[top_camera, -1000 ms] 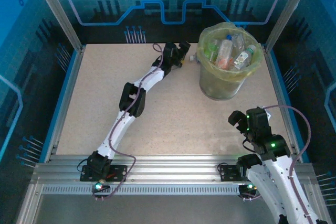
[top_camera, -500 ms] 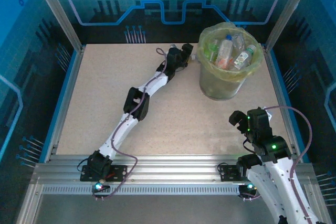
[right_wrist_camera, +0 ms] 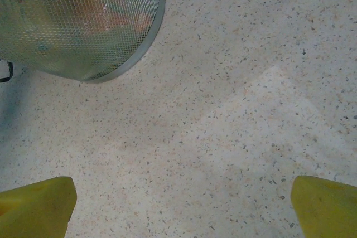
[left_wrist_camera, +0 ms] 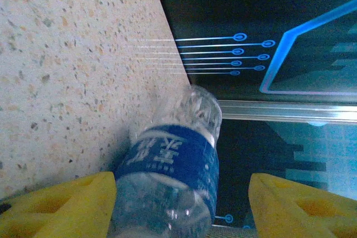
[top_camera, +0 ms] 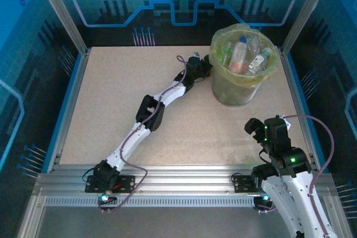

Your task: Put the plastic bottles in the bin

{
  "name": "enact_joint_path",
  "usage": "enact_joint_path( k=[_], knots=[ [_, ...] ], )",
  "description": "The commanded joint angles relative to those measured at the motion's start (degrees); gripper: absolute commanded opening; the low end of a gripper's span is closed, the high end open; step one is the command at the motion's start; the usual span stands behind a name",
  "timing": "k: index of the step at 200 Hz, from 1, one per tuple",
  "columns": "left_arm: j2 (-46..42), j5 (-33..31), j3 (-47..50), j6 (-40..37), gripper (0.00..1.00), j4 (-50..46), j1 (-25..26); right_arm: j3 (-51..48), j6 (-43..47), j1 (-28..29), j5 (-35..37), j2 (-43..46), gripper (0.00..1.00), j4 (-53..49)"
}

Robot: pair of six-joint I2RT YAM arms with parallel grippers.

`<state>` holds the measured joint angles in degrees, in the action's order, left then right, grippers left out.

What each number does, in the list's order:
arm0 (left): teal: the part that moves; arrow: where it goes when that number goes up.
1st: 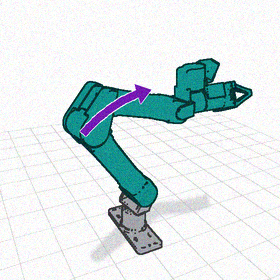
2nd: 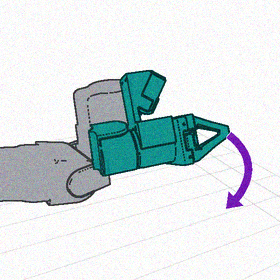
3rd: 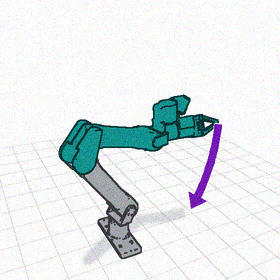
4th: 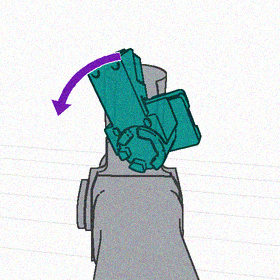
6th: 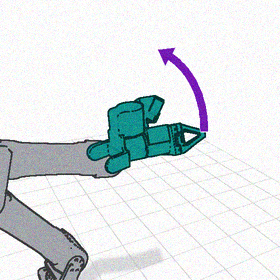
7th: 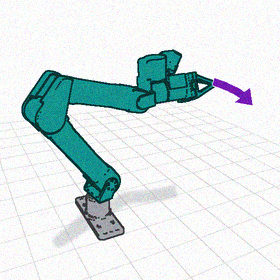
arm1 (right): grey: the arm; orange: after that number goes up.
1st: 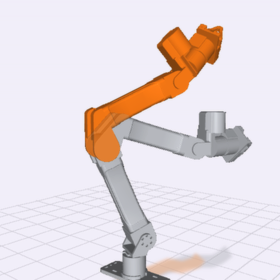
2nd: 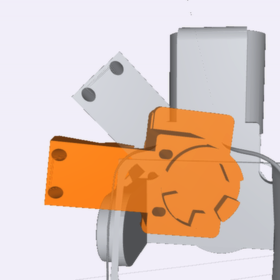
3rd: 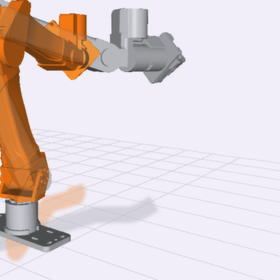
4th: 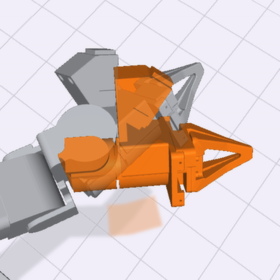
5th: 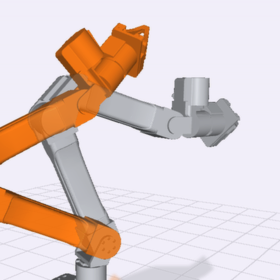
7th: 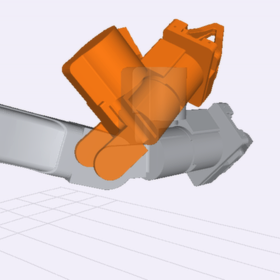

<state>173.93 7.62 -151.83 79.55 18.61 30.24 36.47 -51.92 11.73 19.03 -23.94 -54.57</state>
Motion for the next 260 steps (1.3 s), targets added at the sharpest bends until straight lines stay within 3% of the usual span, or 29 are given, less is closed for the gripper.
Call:
enact_joint_path(
  k=[1,31,54,114,190,218,260],
  knots=[
    [-0.76,3.95,3.85,-0.74,0.66,-2.95,2.48,0.60,-1.13,1.01,1.30,1.02,1.00,-1.42],
    [-3.34,4.68,8.41,-0.77,0.70,-0.71,4.37,0.87,-1.06,0.99,0.94,1.52,1.00,-1.59],
    [-6.87,4.27,13.55,-2.43,0.79,-0.62,5.90,0.97,-1.11,0.98,1.10,2.04,1.00,-1.93],
    [-11.36,3.24,18.31,-7.06,0.84,-2.87,8.47,1.37,-1.38,0.96,1.01,2.37,1.00,-2.21],
    [-23.74,-2.41,33.68,-13.06,0.90,-3.14,5.10,1.68,-1.55,0.99,1.10,1.70,1.00,-2.45],
    [-26.65,-5.02,33.11,-16.70,0.93,-9.71,4.61,1.09,-1.59,0.97,0.88,1.32,1.00,-1.62],
    [-31.08,-7.52,34.51,-15.45,0.93,-18.55,4.37,0.78,-1.51,0.94,0.42,0.64,1.00,-0.98]
  ],
)
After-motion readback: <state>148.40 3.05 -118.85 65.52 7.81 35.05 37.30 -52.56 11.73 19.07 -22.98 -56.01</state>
